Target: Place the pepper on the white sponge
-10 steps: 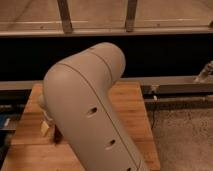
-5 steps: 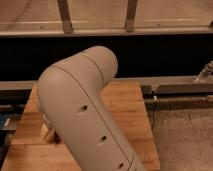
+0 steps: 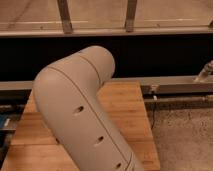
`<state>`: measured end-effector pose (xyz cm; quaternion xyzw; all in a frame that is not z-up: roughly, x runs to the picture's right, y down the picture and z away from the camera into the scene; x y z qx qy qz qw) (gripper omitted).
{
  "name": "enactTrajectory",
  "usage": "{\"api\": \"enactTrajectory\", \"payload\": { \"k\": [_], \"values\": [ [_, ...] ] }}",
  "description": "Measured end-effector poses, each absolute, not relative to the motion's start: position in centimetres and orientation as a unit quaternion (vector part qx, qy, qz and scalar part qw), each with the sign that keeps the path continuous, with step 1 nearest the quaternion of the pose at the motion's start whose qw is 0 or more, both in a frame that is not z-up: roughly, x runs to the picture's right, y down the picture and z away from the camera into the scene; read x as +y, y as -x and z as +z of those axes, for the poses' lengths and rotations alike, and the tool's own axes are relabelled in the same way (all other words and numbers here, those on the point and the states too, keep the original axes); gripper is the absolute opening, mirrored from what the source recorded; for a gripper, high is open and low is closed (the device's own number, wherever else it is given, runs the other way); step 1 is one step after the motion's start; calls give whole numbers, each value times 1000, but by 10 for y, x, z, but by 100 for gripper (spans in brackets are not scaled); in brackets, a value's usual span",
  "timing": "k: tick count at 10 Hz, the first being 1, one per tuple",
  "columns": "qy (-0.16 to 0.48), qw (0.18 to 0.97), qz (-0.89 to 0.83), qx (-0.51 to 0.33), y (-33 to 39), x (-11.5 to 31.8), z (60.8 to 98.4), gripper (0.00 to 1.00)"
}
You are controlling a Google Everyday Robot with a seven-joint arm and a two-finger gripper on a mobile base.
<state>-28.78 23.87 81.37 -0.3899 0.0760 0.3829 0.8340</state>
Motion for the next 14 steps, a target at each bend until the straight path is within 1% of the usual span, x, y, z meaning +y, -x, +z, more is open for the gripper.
{"api": "enactTrajectory", "payload": {
  "k": [1,2,6,8,9,10,12,14],
  "values": [
    [391,834,381,76,289,241,813,6],
    [389,836,380,73,291,239,810,1],
    [361,852,375,52,290,197,785,0],
    [334,863,378,40,284,160,764,0],
    [317,867,383,33,279,135,750,0],
    [305,870,387,29,270,119,743,0],
    [279,865,417,25,234,81,733,0],
    [259,852,455,31,187,70,724,0]
  ]
}}
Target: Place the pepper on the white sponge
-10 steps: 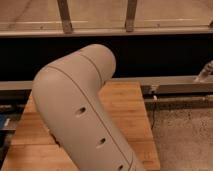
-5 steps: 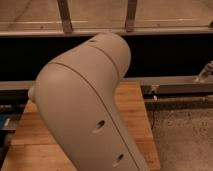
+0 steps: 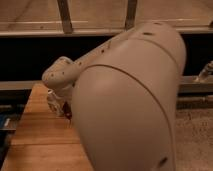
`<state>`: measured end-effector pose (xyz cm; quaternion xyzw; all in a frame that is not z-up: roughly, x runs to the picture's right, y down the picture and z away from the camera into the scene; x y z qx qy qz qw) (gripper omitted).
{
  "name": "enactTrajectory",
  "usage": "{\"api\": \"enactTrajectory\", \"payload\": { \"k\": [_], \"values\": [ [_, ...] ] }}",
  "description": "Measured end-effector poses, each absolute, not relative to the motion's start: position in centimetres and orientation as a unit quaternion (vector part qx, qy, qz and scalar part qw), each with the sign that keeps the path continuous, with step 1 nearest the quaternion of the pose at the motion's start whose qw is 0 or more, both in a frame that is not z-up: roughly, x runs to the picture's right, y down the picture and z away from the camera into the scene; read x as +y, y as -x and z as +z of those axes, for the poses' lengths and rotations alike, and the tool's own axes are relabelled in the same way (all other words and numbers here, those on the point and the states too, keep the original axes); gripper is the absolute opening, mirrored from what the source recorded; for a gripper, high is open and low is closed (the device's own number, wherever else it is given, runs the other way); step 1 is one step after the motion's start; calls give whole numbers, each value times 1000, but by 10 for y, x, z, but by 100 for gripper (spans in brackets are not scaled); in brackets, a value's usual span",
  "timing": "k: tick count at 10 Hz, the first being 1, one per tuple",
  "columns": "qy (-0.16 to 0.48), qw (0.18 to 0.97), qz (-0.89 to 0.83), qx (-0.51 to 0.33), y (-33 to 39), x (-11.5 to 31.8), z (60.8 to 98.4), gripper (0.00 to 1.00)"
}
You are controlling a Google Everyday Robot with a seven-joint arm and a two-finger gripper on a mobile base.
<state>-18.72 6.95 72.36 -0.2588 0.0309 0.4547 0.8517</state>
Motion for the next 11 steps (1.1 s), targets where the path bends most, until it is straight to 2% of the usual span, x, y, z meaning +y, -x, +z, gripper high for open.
{"api": "enactTrajectory", "payload": {
  "k": [4,7,9,11],
  "values": [
    [218,816,532,57,85,73,691,0],
    [200,779,588,82,18,94,673,0],
    [196,740,635,100,-32,122,666,0],
    [194,719,658,109,-56,137,664,0]
  ]
}}
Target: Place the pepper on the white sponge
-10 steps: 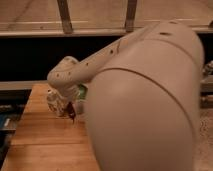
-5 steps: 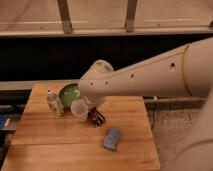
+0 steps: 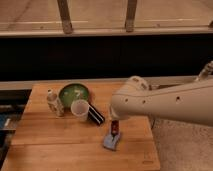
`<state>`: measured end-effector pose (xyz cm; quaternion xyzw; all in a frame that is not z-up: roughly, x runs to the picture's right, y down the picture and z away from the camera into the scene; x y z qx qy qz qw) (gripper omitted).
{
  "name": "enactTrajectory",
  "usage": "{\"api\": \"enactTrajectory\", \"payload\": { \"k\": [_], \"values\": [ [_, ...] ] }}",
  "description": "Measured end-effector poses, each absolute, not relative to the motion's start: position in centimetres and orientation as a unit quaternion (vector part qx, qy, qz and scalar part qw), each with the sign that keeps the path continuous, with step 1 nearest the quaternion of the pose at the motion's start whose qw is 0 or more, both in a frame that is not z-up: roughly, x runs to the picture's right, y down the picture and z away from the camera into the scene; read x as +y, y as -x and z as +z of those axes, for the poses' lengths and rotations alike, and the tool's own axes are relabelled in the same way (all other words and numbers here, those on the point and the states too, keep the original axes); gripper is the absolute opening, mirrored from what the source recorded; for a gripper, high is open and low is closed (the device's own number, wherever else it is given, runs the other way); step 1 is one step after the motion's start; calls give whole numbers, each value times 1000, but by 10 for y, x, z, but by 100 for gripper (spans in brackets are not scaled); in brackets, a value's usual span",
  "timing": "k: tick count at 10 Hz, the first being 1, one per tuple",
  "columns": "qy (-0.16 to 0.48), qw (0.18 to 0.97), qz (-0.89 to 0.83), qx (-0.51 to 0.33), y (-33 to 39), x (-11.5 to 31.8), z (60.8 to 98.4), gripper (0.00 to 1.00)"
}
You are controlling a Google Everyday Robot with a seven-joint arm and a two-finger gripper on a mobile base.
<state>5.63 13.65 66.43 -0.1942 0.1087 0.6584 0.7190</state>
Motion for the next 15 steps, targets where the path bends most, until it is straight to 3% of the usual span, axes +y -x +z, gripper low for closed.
{"api": "enactTrajectory", "payload": {
  "k": [6,15],
  "values": [
    [196,719,657,109,-53,137,666,0],
    [232,678,680,154,-50,182,728,0]
  ]
}}
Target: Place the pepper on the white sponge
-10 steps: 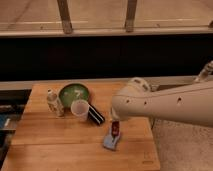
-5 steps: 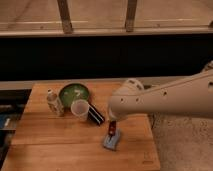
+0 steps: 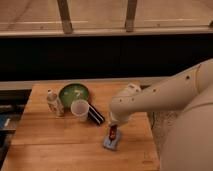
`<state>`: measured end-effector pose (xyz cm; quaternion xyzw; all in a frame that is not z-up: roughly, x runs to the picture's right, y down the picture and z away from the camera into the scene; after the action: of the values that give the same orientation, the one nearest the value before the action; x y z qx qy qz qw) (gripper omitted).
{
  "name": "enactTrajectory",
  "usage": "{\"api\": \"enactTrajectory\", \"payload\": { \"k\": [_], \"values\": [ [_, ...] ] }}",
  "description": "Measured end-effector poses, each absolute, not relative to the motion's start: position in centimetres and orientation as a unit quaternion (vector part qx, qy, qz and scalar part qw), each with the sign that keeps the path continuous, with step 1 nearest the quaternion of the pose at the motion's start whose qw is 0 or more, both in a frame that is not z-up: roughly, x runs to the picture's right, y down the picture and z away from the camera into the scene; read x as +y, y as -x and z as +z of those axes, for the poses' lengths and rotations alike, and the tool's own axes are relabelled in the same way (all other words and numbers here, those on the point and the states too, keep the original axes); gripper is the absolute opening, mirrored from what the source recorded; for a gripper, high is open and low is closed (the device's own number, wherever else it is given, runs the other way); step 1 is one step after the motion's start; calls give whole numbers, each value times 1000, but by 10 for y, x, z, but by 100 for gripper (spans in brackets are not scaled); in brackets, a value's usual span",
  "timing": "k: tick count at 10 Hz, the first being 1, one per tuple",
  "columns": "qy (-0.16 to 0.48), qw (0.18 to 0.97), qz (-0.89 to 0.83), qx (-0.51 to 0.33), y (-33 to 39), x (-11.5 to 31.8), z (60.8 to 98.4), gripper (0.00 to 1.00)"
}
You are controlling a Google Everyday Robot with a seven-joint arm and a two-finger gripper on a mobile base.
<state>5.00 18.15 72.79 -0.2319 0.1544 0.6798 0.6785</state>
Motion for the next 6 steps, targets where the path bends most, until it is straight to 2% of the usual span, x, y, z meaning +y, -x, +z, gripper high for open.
{"api": "enactTrajectory", "payload": {
  "k": [3,6],
  "values": [
    [258,666,682,157,-43,198,744,0],
    [259,665,682,157,-43,198,745,0]
  ]
}}
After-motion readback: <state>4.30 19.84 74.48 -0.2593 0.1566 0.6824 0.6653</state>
